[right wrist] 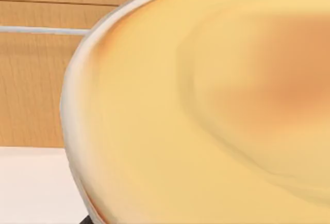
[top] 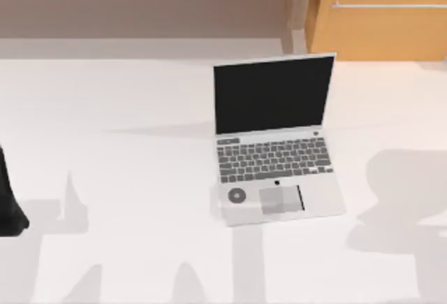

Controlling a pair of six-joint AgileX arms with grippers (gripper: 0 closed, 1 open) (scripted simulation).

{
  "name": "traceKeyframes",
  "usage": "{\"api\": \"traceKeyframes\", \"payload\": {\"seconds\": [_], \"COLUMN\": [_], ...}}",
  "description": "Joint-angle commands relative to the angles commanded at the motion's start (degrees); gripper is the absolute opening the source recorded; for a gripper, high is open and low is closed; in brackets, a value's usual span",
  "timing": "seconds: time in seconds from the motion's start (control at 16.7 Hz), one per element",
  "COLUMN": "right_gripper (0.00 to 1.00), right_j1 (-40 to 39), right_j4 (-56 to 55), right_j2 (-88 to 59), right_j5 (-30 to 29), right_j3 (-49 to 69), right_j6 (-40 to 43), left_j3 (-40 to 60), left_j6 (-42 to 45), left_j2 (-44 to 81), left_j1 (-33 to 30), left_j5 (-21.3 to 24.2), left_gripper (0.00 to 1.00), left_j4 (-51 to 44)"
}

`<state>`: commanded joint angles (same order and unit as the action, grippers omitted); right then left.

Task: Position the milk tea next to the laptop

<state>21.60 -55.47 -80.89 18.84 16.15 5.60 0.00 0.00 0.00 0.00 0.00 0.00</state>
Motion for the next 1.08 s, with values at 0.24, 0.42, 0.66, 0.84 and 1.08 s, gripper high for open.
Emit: {"api": "traceKeyframes", "payload": {"seconds": [0.24, 0.42, 0.66, 0.84, 1.08], "right_gripper": [0.0, 0.0, 0.0, 0.0, 0.0], "right_j1": [-10.69, -19.79, -32.02, -40.46, -49.04], "right_j4": [2.88, 5.61, 9.83, 12.96, 16.03], "right_j2": [2.07, 2.8, 3.22, 3.24, 2.62], "right_j5": [-10.6, -19.25, -30.62, -38.57, -46.64], "right_j3": [2.37, 3.94, 5.4, 5.73, 5.05], "right_j6": [-3.57, -6.46, -10.03, -12.34, -15.02], "left_j3": [0.0, 0.0, 0.0, 0.0, 0.0], "left_j6": [0.0, 0.0, 0.0, 0.0, 0.0], "left_j2": [0.0, 0.0, 0.0, 0.0, 0.0], "left_j1": [0.0, 0.0, 0.0, 0.0, 0.0], "left_j5": [0.0, 0.0, 0.0, 0.0, 0.0], "left_gripper": [1.0, 1.0, 1.0, 1.0, 1.0], "left_j4": [0.0, 0.0, 0.0, 0.0, 0.0]}}
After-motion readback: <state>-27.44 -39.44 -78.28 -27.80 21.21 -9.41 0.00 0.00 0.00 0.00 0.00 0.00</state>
